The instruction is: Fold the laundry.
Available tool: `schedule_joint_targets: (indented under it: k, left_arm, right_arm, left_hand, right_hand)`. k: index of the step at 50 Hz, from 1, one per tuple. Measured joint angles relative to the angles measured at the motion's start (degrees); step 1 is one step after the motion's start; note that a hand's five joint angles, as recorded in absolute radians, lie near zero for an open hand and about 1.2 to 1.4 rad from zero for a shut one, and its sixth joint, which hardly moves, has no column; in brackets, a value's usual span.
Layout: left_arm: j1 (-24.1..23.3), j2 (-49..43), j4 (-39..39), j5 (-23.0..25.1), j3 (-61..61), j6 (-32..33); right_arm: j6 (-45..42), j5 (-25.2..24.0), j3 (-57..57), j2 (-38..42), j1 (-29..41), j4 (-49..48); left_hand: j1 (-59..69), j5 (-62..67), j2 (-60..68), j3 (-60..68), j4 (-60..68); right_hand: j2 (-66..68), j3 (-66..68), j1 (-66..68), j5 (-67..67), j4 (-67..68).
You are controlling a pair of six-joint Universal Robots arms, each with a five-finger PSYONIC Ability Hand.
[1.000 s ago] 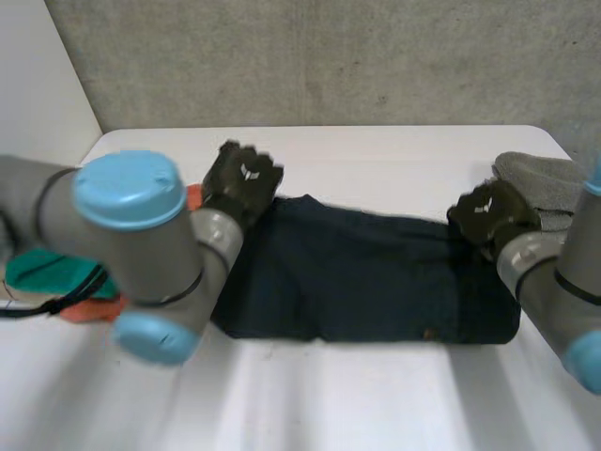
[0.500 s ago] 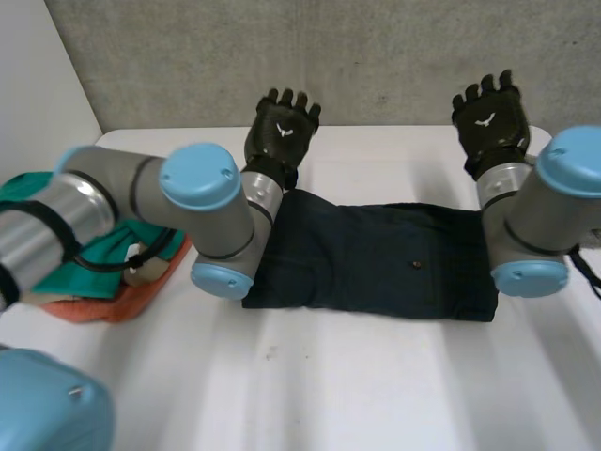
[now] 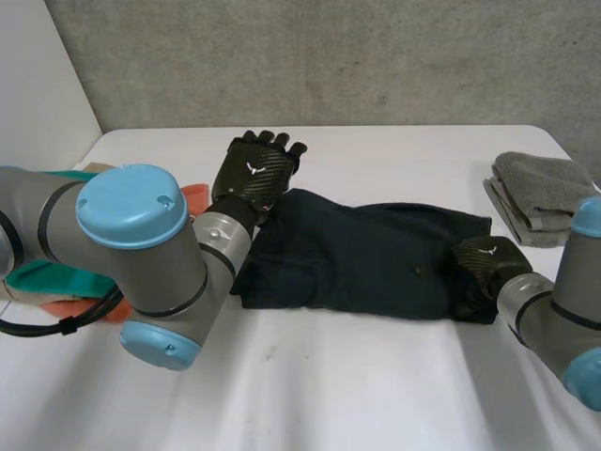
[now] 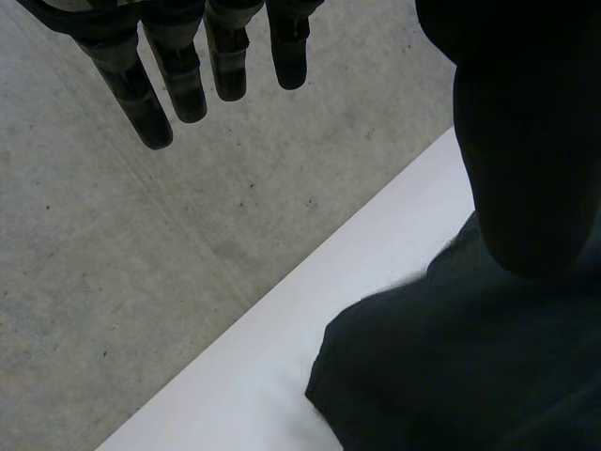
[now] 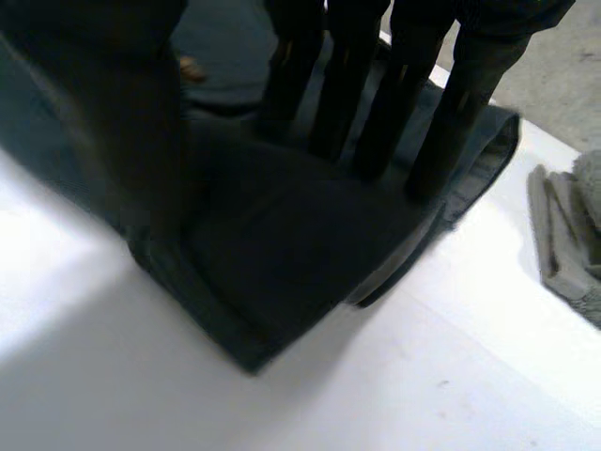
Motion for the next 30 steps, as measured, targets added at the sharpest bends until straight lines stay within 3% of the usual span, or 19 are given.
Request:
schedule_joint_targets:
  k: [1, 3, 11, 16, 22, 25, 26, 27, 30]
  left_arm:
    - [-0.01, 0.02, 0.0, -0.02, 0.02, 0.03]
    - [-0.03, 0.25, -0.02, -0.03, -0.04, 0.06]
    - [-0.05, 3.93, -0.05, -0.02, -1.89, 0.09]
    - [0.06, 6.18, 0.01, -0.01, -3.36, 0.09]
    - [0.37, 7.1, 0.02, -0.05, -4.7, 0.09]
    - [0.56, 7.1, 0.03, -0.1, -5.18, 0.07]
    - [0.6, 7.09, 0.03, -0.11, -5.25, 0.05]
    - [0.71, 7.06, 0.04, -0.14, -5.36, -0.01]
    - [0.91, 7.01, 0.07, -0.16, -5.35, -0.26]
  right_arm:
    - [-1.45, 1.15, -0.24, 0.92, -0.09, -1.31]
    - [-4.3, 3.61, -0.22, 1.54, -0.23, -3.13]
    - [-22.68, 11.48, 3.42, -4.81, -0.48, -10.31]
    - [-33.2, 11.0, 3.95, -7.77, 0.73, -13.1]
    - [-40.59, 1.43, 2.17, -5.51, 10.78, -18.31]
    - [-42.13, -5.92, 1.84, -2.16, 16.75, -20.7]
    - [-42.4, -7.24, 1.82, -1.51, 17.7, -21.06]
    - [-43.16, -10.44, 1.81, 0.14, 19.7, -21.85]
    - [-44.29, -14.08, 1.71, 1.91, 21.56, -22.76]
  left_hand:
    - [0.0, 0.0, 0.0, 0.0, 0.0]
    - [0.0, 0.0, 0.0, 0.0, 0.0]
    - [0.0, 0.0, 0.0, 0.0, 0.0]
    - [0.0, 0.0, 0.0, 0.0, 0.0]
    - [0.0, 0.0, 0.0, 0.0, 0.0]
    - [0.0, 0.0, 0.0, 0.0, 0.0]
    - [0.0, 0.0, 0.0, 0.0, 0.0]
    - [0.0, 0.0, 0.0, 0.0, 0.0]
    - [0.0, 0.0, 0.0, 0.0, 0.0]
  right_hand:
    - [9.56, 10.63, 8.41, 10.27, 10.92]
    - [15.29, 17.53, 13.14, 16.2, 17.9]
    - [15.31, 18.18, 14.23, 16.43, 19.12]
    - [15.31, 18.17, 14.91, 16.43, 19.15]
    - [15.83, 18.76, 15.55, 18.1, 19.2]
    - [13.74, 16.15, 14.77, 16.41, 16.89]
    - [10.25, 12.54, 12.3, 12.66, 12.7]
    - [-1.75, 0.75, 1.03, 2.01, 2.03]
    - [-21.18, -18.47, -19.24, -18.16, -18.28]
